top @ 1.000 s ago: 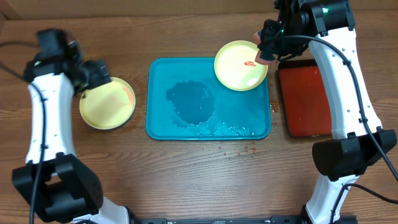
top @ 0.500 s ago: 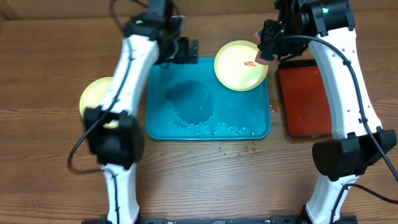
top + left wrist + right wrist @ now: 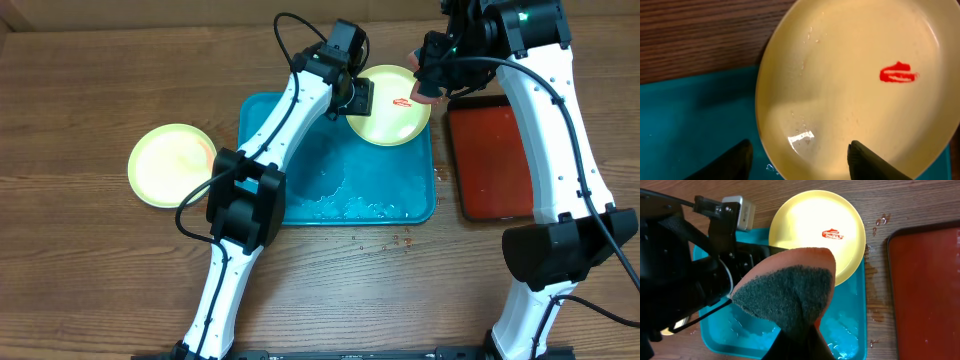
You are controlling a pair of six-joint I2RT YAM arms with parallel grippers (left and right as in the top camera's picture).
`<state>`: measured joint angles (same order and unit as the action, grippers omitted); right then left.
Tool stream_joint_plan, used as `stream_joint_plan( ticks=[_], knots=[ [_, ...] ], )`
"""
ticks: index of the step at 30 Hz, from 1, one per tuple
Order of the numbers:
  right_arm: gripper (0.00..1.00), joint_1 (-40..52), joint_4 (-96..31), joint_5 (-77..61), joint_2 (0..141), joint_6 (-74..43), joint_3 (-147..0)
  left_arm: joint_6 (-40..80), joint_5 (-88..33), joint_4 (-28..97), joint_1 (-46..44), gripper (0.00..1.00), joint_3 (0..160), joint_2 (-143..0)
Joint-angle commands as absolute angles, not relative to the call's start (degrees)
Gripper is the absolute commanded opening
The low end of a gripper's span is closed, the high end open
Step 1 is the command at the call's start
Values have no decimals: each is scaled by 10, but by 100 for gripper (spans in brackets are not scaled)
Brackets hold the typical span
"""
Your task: Clean dirty plates on tray and stack at the side
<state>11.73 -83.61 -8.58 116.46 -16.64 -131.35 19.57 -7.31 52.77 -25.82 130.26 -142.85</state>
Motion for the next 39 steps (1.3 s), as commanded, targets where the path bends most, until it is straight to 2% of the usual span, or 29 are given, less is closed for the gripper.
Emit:
stream_joint_plan(
  ticks=[1,5,11,18,22,27,31,34,39],
  knots=[
    [4,119,-833,-87,1157,-164,-1321,220,-10,518,-266,56,1324,-1441],
    [4,119,-833,-87,1157,-164,-1321,245,-10,516,-267,50,1324,-1450],
    [4,119,-833,-86,1157,-164,-1321,260,-19,517,-267,49,1323,-1475],
    [4,119,-833,-86,1157,-162,-1321,260,-30,517,-267,26,1323,-1479],
    [4,119,-834,-86,1157,-162,-1321,259,-30,527,-267,5,1323,-1479],
    [4,119,-830,-86,1157,-162,-1321,244,-28,586,-253,4,1327,-1471],
    [4,119,-827,-87,1158,-163,-1317,239,-28,692,-224,4,1334,-1452],
    [4,126,-812,-87,1159,-165,-1295,226,-8,775,-198,4,1334,-1439],
    [4,150,-766,-122,1159,-164,-1235,170,-42,835,-155,4,1332,-1440]
  ],
)
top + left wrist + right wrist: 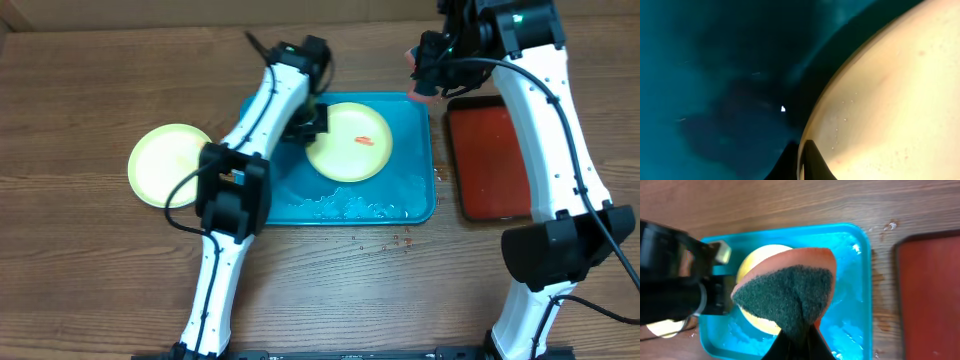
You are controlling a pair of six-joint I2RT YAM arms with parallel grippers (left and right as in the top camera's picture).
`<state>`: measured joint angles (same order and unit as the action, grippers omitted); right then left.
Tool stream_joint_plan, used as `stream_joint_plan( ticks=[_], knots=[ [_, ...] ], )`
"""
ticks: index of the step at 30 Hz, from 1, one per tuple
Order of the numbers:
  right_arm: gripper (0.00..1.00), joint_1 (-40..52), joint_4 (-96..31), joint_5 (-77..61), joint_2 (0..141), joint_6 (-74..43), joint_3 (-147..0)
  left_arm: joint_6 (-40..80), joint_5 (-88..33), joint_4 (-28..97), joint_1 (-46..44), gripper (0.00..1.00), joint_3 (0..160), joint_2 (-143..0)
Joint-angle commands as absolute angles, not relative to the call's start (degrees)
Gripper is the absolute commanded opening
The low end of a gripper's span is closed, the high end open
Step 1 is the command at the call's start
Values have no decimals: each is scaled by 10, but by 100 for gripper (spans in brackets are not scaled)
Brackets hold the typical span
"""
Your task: Clean dirty plates on tray and stack at the side
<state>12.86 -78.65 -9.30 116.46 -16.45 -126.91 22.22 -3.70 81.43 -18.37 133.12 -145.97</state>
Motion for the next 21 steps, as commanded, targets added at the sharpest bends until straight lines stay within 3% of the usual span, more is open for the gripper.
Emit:
stream_joint_plan(
  ticks=[1,12,21],
  knots=[
    [4,154,-757,-125,1159,-165,-1225,163,-52,841,-148,4,1332,-1440],
    [4,221,-591,-147,1162,-213,-1071,103,-105,881,-128,4,1326,-1440],
    [4,228,-590,-156,1214,-212,-1065,120,-106,825,-130,4,1209,-1440]
  ],
)
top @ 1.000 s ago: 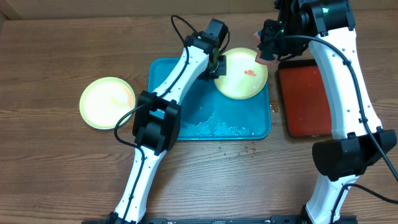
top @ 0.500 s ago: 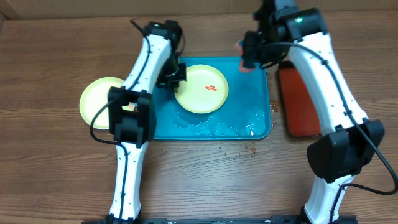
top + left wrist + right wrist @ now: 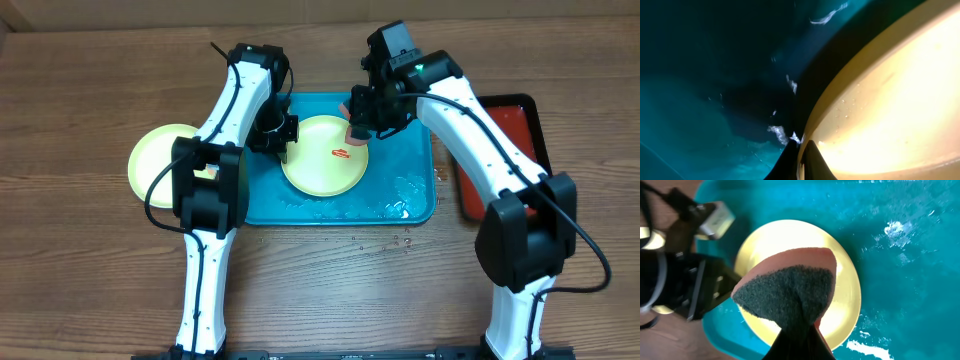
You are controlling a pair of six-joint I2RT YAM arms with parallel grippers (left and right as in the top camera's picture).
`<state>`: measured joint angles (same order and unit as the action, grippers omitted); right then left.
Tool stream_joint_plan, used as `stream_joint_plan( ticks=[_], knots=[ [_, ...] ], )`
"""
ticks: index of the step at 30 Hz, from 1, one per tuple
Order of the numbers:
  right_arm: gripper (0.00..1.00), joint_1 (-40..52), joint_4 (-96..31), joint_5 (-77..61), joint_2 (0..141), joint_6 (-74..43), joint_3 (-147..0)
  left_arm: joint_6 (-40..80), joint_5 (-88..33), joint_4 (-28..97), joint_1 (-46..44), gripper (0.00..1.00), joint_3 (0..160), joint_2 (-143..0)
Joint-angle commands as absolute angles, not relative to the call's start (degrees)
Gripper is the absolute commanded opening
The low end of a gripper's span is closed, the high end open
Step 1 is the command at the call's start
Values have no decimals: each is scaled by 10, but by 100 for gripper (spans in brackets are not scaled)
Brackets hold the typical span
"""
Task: Clean dirty plates on tray and stack at the side
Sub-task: 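Lower the sponge onto the second yellow plate with right gripper, then scrub the second yellow plate with the sponge while left gripper holds it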
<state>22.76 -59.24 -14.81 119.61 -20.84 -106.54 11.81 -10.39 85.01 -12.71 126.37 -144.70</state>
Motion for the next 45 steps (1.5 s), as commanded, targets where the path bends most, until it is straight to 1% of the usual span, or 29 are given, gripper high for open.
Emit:
stream_joint_plan(
  ticks=[1,6,13,20,25,30,34,38,40,42,45],
  knots=[
    [4,228,-588,-155,1221,-212,-1065,121,-114,807,-131,4,1189,-1440],
    [4,228,-582,-155,1258,-221,-1065,120,-171,764,-131,4,1144,-1440],
    [4,228,-572,-148,1326,-240,-1065,116,-174,764,-132,4,1140,-1440],
    [4,228,-571,-141,1363,-269,-1065,109,-174,767,-132,4,1139,-1440],
    [4,236,-558,-176,1381,-269,-1065,107,-174,764,-132,4,1138,-1440],
    [4,265,-518,-252,1396,-266,-1065,107,-176,764,-132,4,1138,-1440],
    [4,284,-518,-251,1396,-255,-1065,107,-176,762,-132,4,1138,-1440],
    [4,278,-540,-241,1396,-253,-1066,107,-176,762,-132,4,1138,-1440],
    [4,264,-576,-218,1395,-240,-1076,107,-176,762,-132,4,1138,-1440],
    [4,250,-620,-186,1395,-221,-1095,107,-176,762,-132,4,1138,-1440],
    [4,232,-693,-92,1395,-205,-1141,107,-175,762,-131,4,1138,-1440]
  ],
)
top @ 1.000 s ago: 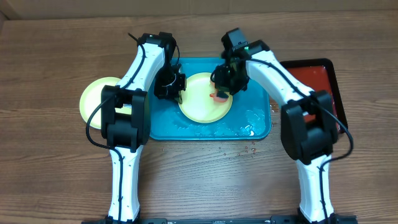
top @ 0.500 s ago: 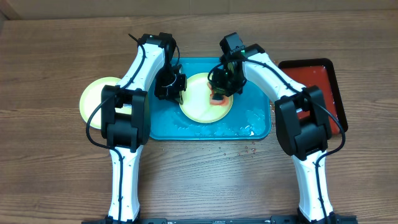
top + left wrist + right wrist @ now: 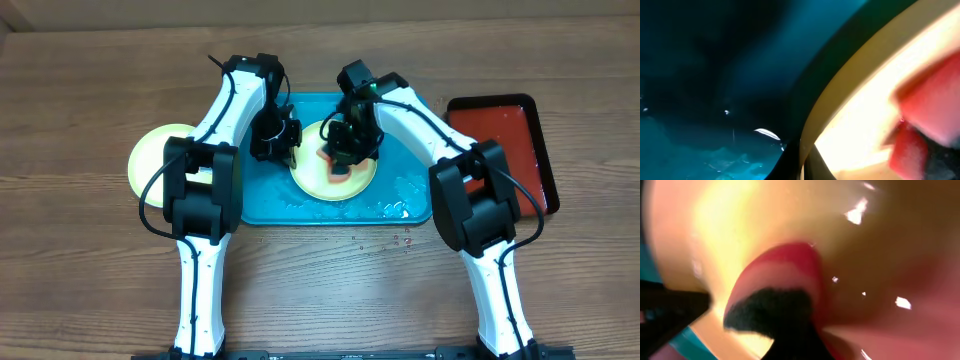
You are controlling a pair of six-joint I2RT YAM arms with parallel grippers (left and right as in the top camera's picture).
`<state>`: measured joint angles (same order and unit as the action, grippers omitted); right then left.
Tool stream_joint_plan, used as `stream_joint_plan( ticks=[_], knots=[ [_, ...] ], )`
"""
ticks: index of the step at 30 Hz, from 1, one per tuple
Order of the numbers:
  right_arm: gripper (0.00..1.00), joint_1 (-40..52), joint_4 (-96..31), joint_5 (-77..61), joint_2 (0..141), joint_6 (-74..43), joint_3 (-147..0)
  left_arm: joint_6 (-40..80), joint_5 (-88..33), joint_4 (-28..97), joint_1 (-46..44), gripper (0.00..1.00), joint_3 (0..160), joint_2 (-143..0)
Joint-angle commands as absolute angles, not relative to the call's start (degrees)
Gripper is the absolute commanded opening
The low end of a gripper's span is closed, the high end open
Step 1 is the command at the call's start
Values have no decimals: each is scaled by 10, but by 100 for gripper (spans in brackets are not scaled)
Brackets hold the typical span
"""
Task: Clean dirty plates on tray and stack at the side
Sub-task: 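Scrub the second yellow plate with the sponge while left gripper holds it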
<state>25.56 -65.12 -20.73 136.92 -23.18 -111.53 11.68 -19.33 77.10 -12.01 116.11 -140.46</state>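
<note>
A yellow plate (image 3: 345,186) lies in the teal tray (image 3: 405,195), which holds shallow water. My left gripper (image 3: 284,146) is shut on the plate's left rim; in the left wrist view its dark fingers (image 3: 801,161) pinch the plate's edge (image 3: 840,100). My right gripper (image 3: 347,146) is shut on an orange sponge (image 3: 328,160) with a dark scouring face, pressed onto the plate. The right wrist view shows the sponge (image 3: 775,292) flat against the wet plate (image 3: 740,220). The red stain is hidden under the sponge.
A second yellow plate (image 3: 148,165) lies on the wooden table left of the teal tray. A red tray (image 3: 505,150) sits at the right. Water drops (image 3: 395,238) dot the table in front of the teal tray.
My right gripper has come down and left, and the sponge now presses on the plate where the red stain was. The left gripper still holds the rim, hardly moved.
The left gripper stood open at the stained plate on the tray's far right corner while the right held the sponge aloft. Then the left was shut on the rim with the plate inside the tray. The sponge hovered over it, and now rests on it.
</note>
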Motion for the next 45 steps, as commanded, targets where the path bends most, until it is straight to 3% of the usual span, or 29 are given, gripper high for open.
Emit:
stream_joint_plan(
  ticks=[1,5,9,18,25,28,34,39,45],
  knots=[
    [4,230,-707,-59,1395,-205,-1153,107,-175,762,-131,4,1138,-1440],
    [4,232,-725,63,1395,-190,-1186,107,-175,762,-131,4,1138,-1440],
    [4,241,-676,74,1397,-175,-1185,107,-174,762,-131,4,1138,-1440],
    [4,270,-592,-189,1432,-175,-1179,107,-175,762,-131,4,1138,-1440],
    [4,282,-685,-266,1439,-139,-1180,107,-175,762,-131,4,1138,-1440],
    [4,267,-731,-236,1439,-130,-1180,107,-175,762,-131,4,1138,-1440],
    [4,227,-811,-40,1430,-135,-1205,107,-174,761,-131,4,1138,-1440],
    [4,217,-807,62,1426,-137,-1243,107,-175,761,-131,4,1138,-1440],
    [4,231,-691,-13,1439,-136,-1240,107,-175,758,-131,4,1138,-1440]
  ],
)
